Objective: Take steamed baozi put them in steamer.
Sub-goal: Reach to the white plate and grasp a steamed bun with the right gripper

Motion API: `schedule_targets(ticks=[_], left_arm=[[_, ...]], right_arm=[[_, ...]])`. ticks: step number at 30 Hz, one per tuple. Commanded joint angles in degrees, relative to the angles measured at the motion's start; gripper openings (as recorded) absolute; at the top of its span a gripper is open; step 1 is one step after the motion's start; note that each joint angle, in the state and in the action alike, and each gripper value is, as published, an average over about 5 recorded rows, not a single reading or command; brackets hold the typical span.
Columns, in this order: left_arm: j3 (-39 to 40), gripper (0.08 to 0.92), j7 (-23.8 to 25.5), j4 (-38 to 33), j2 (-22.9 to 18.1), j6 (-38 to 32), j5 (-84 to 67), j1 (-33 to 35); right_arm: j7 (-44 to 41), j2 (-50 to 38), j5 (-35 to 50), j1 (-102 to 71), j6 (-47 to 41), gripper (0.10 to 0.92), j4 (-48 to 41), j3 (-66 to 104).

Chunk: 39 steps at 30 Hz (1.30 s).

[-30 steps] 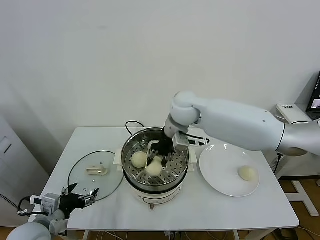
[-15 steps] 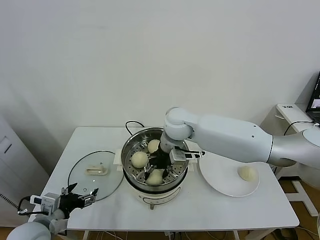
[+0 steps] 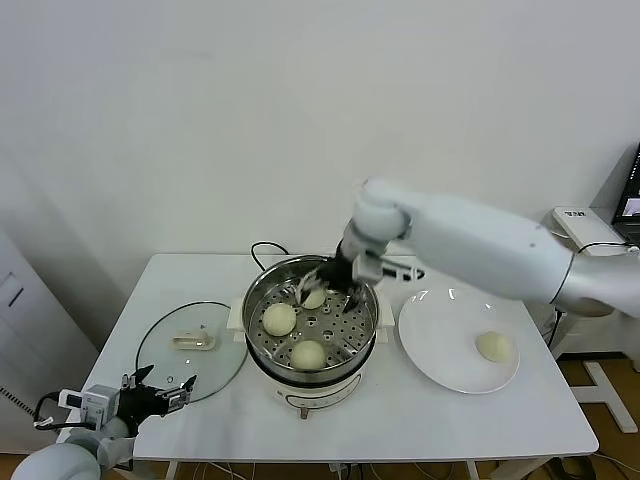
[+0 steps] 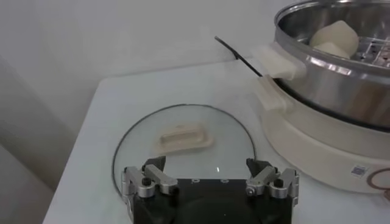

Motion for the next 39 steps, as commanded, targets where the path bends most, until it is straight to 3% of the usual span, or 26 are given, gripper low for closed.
schedule_targets(ticks=[1,9,19,39], left_arm=[[-0.2,0.823,0.0,-0.2,0.2,0.0,-0.2,0.2],[-0.1,0.823,0.1,-0.3,0.3,0.1,-0.3,-0.2],[-0.3,0.823,0.0,-0.6,0.5,0.2,-0.4,-0.1],[-0.3,0.823,-0.2,-1.1,0.6,0.4,-0.3,0.2]], right_arm=[[-7.5,-8.0,14.2,9.2,-15.9,0.823,-13.5,-4.5],[-9.8,-16.5,18.5,7.8,-25.8,0.823,-16.8,-12.6],[-8.9,-19.7,14.5,-4.4,-25.7,0.823,-22.4,-7.0],[-2.5,-16.5,0.0,-22.7,-22.5,0.823,-29.9,10.5]])
